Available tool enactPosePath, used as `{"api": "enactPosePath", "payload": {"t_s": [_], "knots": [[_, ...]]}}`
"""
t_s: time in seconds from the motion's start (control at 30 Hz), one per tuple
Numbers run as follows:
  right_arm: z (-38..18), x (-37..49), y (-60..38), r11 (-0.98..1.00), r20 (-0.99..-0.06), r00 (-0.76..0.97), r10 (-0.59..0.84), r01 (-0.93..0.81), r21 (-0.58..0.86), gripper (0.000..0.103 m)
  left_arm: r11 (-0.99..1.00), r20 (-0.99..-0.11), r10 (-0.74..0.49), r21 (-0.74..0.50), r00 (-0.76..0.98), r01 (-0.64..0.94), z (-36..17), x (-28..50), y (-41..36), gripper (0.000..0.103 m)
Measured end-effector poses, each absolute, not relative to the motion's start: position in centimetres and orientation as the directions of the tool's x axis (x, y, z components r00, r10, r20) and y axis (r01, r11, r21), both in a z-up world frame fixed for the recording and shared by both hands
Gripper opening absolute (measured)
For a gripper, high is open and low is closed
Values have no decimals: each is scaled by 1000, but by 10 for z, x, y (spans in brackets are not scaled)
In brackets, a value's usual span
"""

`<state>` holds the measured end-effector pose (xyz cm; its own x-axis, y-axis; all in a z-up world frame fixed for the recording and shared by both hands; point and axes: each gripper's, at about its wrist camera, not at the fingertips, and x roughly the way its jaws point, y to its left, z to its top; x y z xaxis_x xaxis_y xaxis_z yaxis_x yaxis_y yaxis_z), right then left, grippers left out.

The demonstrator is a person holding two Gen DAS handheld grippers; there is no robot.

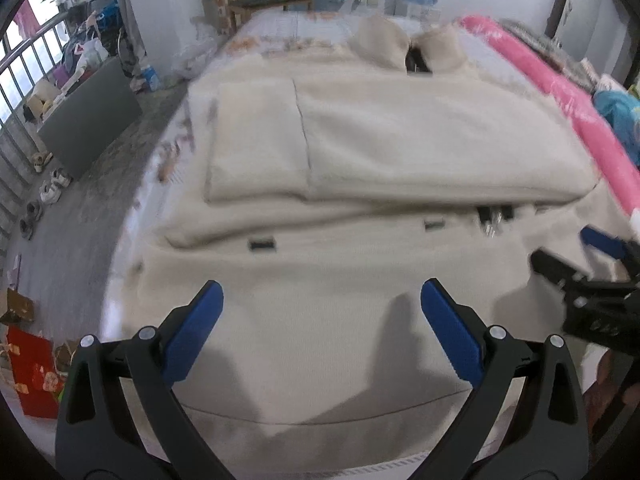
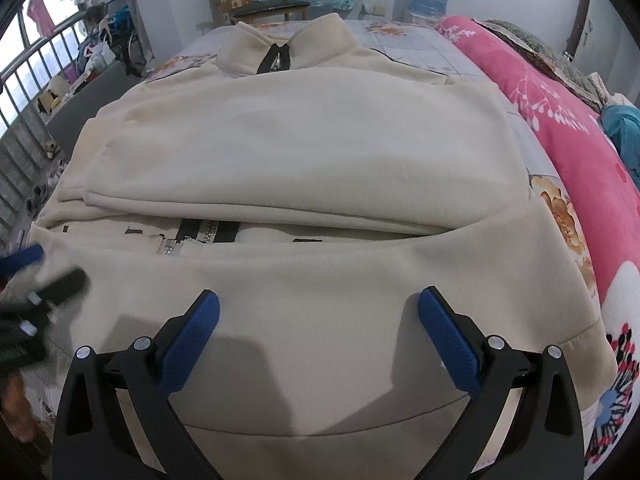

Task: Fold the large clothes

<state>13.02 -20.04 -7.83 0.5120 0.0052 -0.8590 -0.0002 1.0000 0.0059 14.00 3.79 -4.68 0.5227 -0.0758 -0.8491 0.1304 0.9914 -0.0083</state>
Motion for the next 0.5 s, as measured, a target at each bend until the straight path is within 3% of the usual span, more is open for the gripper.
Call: {"api": "enactPosePath", "payload": {"t_s": [0.17, 0.27, 0.5], "knots": [[-76, 137, -202, 999, -885, 464, 33, -43, 15, 97, 981, -782, -104, 23, 614, 194, 8, 161, 51, 96], [-63, 148, -204, 991, -907, 401, 128, -80, 104, 97, 968, -749, -132, 43, 650, 245, 41, 186, 54, 96], [32, 215, -216, 971, -782, 579, 230, -191, 144, 97, 944, -740, -294, -126, 605, 304, 64, 288, 42, 96]]}}
